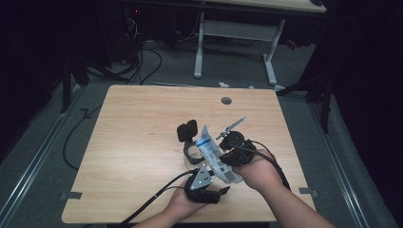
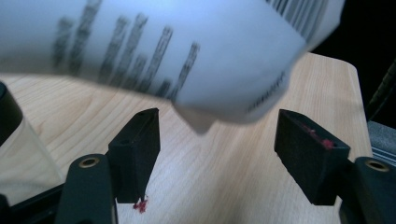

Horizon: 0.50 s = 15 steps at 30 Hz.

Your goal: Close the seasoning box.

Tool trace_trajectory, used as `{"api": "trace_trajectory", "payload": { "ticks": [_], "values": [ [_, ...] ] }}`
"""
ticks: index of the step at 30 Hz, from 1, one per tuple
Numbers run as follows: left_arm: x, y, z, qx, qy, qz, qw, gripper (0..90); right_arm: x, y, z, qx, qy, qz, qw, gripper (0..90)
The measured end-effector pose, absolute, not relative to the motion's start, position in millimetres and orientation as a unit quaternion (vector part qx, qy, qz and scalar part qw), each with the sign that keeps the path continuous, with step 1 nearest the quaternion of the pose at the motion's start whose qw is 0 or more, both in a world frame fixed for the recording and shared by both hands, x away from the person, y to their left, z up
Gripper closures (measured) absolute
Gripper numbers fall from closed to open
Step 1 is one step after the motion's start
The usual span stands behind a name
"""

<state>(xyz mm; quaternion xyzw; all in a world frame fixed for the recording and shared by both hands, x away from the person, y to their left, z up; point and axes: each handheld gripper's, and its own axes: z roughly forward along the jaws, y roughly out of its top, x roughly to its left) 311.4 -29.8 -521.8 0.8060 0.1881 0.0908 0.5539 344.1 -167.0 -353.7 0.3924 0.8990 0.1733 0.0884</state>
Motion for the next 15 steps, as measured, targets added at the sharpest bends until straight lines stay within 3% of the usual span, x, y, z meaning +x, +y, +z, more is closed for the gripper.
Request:
{"api": "trace_trajectory", "payload": {
  "ticks": [5, 12, 15],
  "values": [
    [314.3, -34.2, -526.2, 0.81, 0.194, 0.095, 0.546, 33.3, 344.0, -163.5, -354.6, 0.392, 0.899, 0.174, 0.084, 90.0],
    [310.6, -31.3, -522.2, 0.81, 0.183, 0.109, 0.547, 51.4, 345.4, -161.4, -354.0, 0.392, 0.9, 0.172, 0.086, 90.0],
    [309.7, -27.8, -519.8, 0.809, 0.18, 0.116, 0.547, 54.0, 345.6, -161.7, -352.9, 0.392, 0.899, 0.174, 0.088, 90.0]
  ]
}}
